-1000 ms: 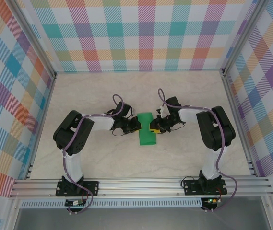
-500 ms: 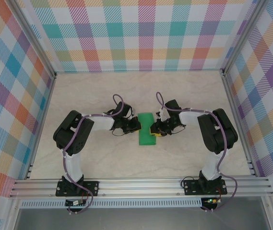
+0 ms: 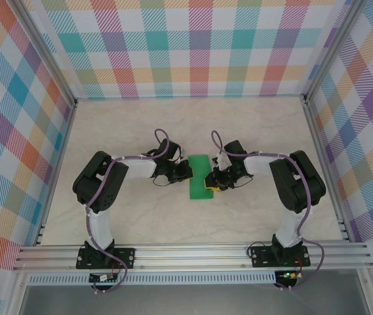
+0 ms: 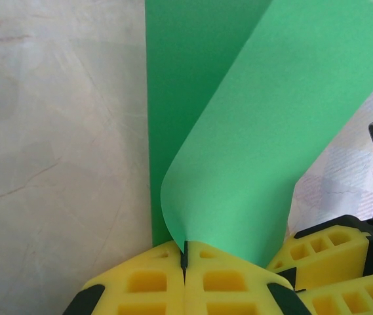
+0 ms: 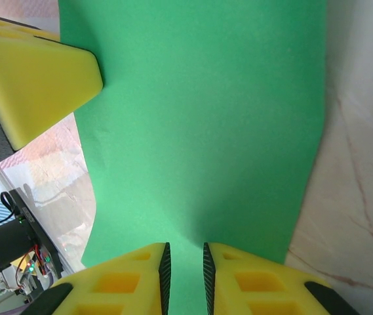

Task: Fold a paper plane with a square sheet of paper (pick it up from the middle)
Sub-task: Fold the square sheet of paper in half at the center of the table.

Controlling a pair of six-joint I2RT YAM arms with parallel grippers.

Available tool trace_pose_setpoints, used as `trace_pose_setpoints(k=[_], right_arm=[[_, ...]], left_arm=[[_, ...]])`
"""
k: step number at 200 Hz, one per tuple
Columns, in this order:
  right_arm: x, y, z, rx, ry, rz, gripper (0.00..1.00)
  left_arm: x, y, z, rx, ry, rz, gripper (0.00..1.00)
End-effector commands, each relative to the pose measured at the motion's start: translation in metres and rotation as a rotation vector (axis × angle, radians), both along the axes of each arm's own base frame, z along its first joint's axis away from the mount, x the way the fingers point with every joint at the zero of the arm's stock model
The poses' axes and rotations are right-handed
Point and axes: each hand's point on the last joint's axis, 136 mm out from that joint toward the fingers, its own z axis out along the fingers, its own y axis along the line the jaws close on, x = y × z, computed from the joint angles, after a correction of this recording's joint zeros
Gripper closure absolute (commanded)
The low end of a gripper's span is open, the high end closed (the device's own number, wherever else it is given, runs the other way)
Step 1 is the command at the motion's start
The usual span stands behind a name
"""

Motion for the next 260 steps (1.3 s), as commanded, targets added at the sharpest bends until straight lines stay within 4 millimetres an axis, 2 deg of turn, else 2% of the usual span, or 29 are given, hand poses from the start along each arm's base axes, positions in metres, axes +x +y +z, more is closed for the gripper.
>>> trace_pose_setpoints(k=[1,25,48,104,121,165,186,209,240,260], right_arm=[[-0.009,-0.002,0.001,-0.002,-0.003,0.012,0.76],[-0.009,0.005,0.023,0.067,-0.021,0.012,0.76],[-0.013,0.007,0.028,0.101,-0.012,0.010,0.75],[-0.028,-0.004,-0.011,0.026,0.057,0.000,0.76],[-0.031,-0.006,-0.016,0.003,0.064,0.003,0.76],[-0.029,-0.005,0.010,0.016,0.011,0.013,0.75],[-0.032,-0.002,0.014,0.015,-0.008,0.027,0.75],[-0.038,-0.003,0.002,-0.034,-0.004,0.042,0.76],[-0.045,-0.013,-0.028,-0.119,0.035,0.035,0.77],[-0.048,-0.015,-0.032,-0.128,0.053,0.031,0.78]], left_arm=[[-0.021,0.020,-0.029,0.120,0.093,0.000,0.97],[-0.020,0.018,-0.029,0.119,0.094,-0.008,0.97],[-0.021,0.018,-0.029,0.120,0.097,-0.014,0.97],[-0.020,0.017,-0.029,0.120,0.098,-0.019,0.97],[-0.020,0.017,-0.029,0.122,0.100,-0.021,0.97],[-0.021,0.017,-0.030,0.128,0.104,-0.023,0.97],[-0.020,0.017,-0.030,0.127,0.104,-0.022,0.97],[-0.019,0.017,-0.029,0.127,0.104,-0.022,0.97],[-0.019,0.016,-0.030,0.128,0.107,-0.024,0.97],[-0.020,0.017,-0.029,0.129,0.104,-0.028,0.97]])
